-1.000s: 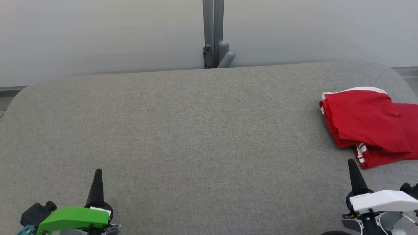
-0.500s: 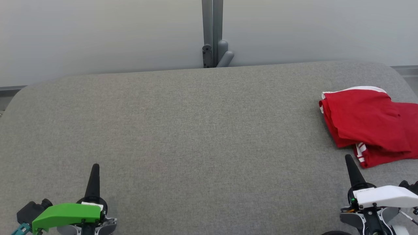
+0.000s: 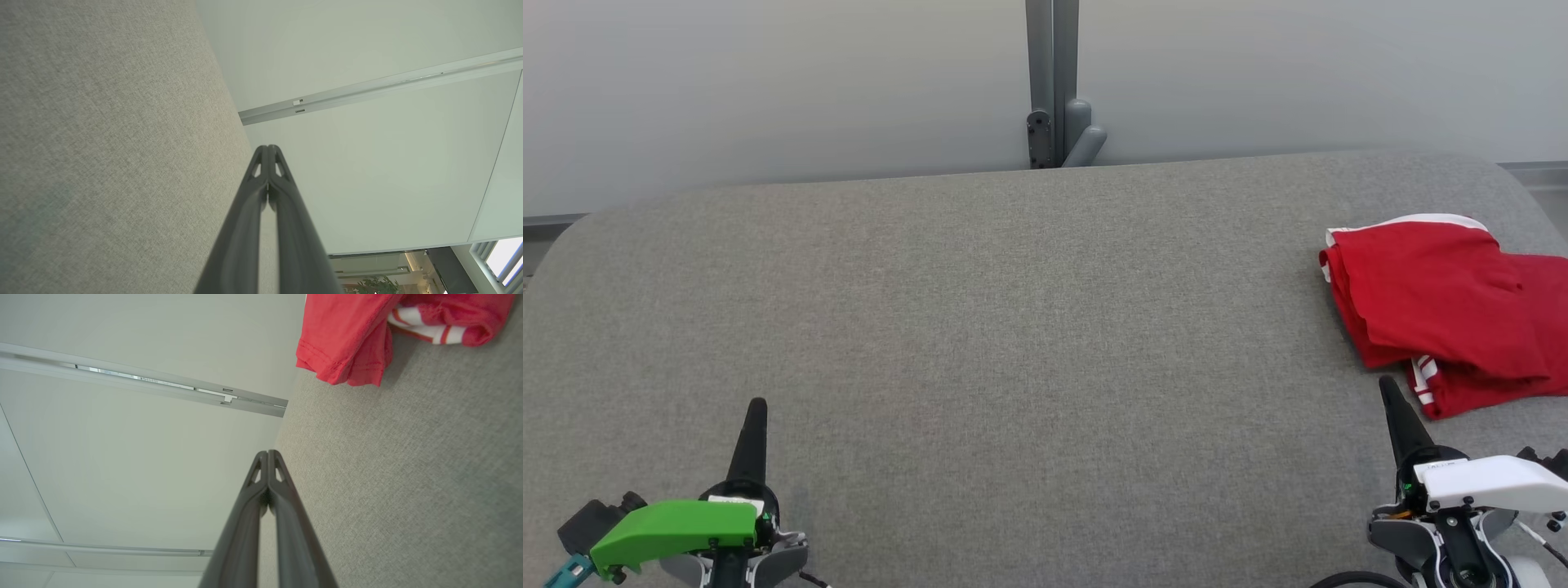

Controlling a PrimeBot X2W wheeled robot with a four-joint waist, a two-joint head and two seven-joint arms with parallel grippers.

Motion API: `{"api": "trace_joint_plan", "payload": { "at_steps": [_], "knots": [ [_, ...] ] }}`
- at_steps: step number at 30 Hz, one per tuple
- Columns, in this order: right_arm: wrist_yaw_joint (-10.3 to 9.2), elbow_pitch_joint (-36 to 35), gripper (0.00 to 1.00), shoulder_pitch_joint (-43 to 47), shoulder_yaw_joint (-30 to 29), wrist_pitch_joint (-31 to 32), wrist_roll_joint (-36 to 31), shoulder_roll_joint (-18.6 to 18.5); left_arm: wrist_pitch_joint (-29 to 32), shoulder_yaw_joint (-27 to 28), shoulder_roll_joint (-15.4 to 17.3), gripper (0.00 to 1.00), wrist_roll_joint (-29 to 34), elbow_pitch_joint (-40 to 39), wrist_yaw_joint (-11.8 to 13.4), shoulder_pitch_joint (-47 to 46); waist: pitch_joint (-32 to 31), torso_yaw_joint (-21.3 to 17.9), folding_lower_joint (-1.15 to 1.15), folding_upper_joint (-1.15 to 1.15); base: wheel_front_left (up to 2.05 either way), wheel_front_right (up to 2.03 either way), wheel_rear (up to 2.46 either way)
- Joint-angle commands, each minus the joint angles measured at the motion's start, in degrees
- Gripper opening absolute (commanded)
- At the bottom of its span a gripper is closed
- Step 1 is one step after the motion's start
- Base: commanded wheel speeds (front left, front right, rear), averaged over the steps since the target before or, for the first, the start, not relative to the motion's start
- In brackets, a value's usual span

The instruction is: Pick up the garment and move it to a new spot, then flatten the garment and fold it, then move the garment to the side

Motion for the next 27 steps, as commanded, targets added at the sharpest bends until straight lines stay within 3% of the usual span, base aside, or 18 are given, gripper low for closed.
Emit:
{"api": "trace_joint_plan", "payload": {
  "at_steps": [1,27],
  "knots": [
    [0.02,-0.05,0.0,-1.17,0.01,0.46,1.23,-0.34,0.29,0.39,0.43,0.0,-1.44,-0.54,-0.28,-1.03,0.01,-0.01,0.0,0.5,0.0,0.0,0.0],
    [0.01,0.57,0.0,-2.78,0.29,3.32,13.63,-0.43,3.23,1.85,0.4,0.0,-11.57,-0.63,-0.55,-2.62,0.28,-0.31,0.0,0.64,0.0,0.0,0.0]
  ]
}}
